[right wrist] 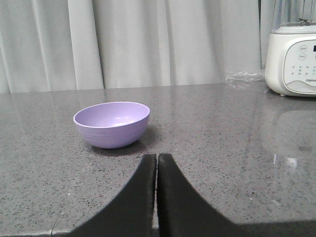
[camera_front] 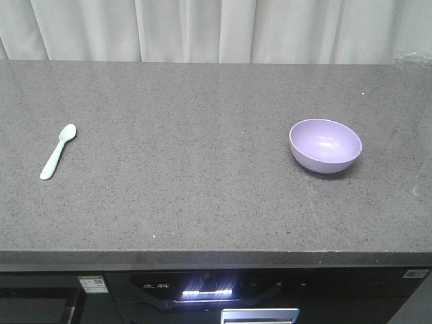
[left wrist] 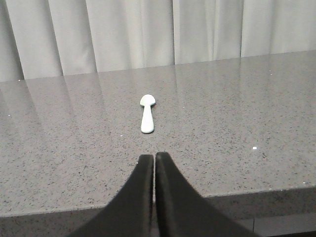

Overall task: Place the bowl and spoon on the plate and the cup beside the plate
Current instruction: 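Drive up to the counter edge, centering the spoon and lavender bowl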

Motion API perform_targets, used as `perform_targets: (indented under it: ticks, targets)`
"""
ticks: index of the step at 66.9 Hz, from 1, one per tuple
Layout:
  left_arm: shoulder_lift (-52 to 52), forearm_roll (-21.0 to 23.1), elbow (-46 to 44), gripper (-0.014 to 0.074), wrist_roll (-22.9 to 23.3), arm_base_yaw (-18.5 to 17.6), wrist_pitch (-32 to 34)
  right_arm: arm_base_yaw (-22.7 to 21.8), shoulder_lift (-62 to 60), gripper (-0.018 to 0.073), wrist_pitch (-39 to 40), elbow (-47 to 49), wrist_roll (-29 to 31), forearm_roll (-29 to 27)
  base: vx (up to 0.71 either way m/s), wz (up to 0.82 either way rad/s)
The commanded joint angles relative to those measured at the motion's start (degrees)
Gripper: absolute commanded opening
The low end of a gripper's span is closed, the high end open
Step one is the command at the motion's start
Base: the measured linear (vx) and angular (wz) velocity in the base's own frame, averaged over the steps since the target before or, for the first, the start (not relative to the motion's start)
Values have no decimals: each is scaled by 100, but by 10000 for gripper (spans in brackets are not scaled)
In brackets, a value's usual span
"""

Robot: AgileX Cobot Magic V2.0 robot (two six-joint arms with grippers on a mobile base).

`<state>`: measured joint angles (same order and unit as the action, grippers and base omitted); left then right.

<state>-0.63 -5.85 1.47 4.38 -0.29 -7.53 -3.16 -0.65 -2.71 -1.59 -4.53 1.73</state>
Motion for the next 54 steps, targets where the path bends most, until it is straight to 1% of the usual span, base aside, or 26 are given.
perform_targets:
  ticks: [1,54]
  targets:
    - [-20,5,-44,-6,33,9,382,-7,-62,-3,408,-25,6,25,5,0]
    - [-20,5,-44,-6,33,9,382,-7,-62,-3,402,-25,6,25,4,0]
